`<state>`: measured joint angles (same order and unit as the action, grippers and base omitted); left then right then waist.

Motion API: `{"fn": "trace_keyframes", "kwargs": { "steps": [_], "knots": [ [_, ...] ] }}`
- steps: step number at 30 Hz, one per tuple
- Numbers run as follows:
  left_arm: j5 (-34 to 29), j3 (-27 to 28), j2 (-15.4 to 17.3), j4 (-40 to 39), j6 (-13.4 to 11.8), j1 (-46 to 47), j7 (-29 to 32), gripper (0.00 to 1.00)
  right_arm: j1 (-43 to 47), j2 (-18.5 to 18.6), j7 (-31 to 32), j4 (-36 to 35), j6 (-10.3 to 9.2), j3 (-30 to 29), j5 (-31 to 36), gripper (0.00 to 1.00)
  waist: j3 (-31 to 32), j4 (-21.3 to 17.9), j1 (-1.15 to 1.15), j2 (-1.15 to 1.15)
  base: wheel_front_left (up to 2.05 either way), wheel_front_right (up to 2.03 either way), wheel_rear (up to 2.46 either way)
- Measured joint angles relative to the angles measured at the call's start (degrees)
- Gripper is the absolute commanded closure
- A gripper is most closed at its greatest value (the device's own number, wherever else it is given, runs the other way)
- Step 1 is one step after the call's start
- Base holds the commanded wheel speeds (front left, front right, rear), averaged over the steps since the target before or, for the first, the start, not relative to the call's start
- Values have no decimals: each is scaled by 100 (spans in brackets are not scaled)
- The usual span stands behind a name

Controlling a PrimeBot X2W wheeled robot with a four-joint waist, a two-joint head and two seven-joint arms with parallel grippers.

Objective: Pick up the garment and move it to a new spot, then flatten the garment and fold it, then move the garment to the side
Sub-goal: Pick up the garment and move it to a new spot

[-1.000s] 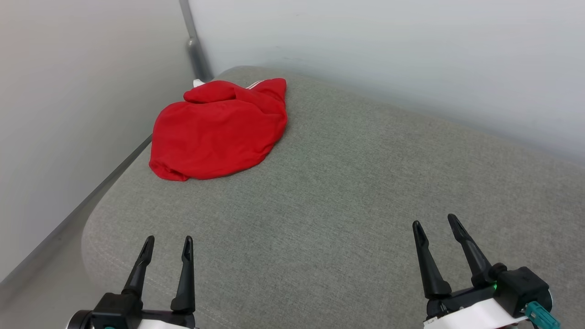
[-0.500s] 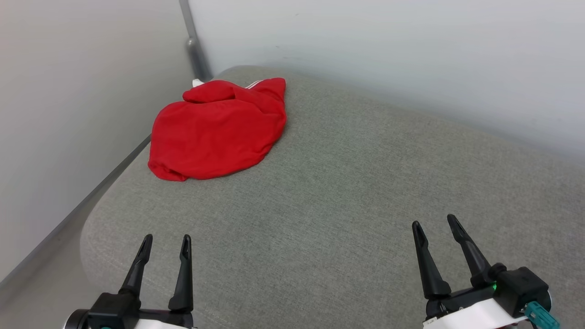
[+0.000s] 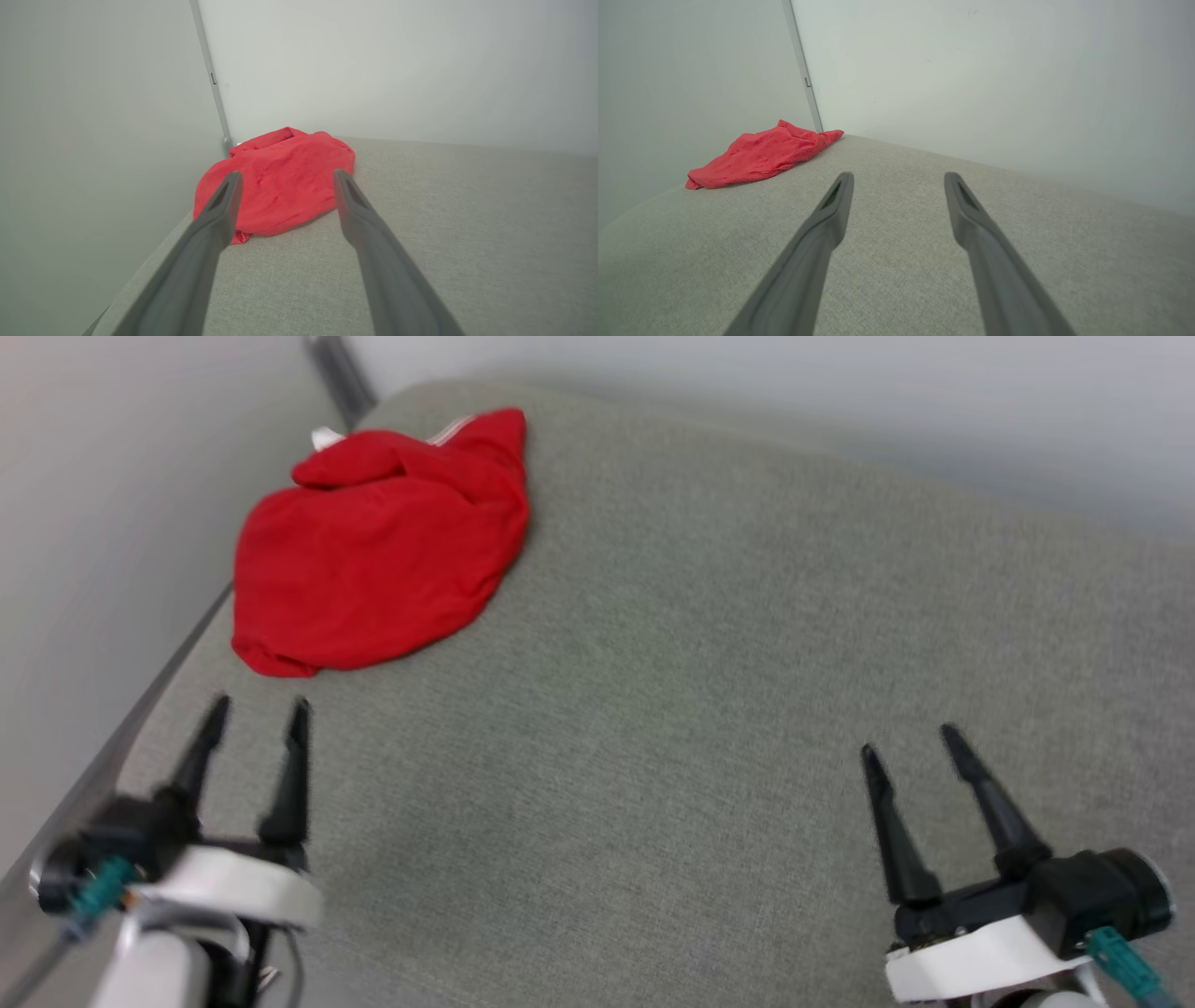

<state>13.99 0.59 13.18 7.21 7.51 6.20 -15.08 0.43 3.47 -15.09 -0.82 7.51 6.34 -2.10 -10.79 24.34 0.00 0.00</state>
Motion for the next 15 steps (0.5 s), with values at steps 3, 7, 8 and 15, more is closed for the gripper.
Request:
{"fn": "trace_keyframes", "kwargs": {
  "steps": [3, 7, 8, 15],
  "knots": [
    [521, -99, 563, 445, -1, 617, 305, 0, -57, 43, 0, -188, -1, -93, 96, 0, -296, -72, 0, 0, 0, 0, 0],
    [1410, -436, 1440, 758, -1, 1510, 1403, 0, -164, 178, 0, -363, 0, -155, 232, 0, -719, -182, 0, 0, 0, 0, 0],
    [1675, -557, 1652, 810, -1, 1702, 1722, 0, -215, 205, 0, -404, -1, -164, 258, 0, -826, -210, 0, 0, 0, 0, 0],
    [3605, -1033, 2881, 1224, -2, 2911, 3950, 0, -367, 400, 43, -571, 0, -15, 568, 0, -1503, -456, 1, 0, 0, 0, 0]
  ]
}}
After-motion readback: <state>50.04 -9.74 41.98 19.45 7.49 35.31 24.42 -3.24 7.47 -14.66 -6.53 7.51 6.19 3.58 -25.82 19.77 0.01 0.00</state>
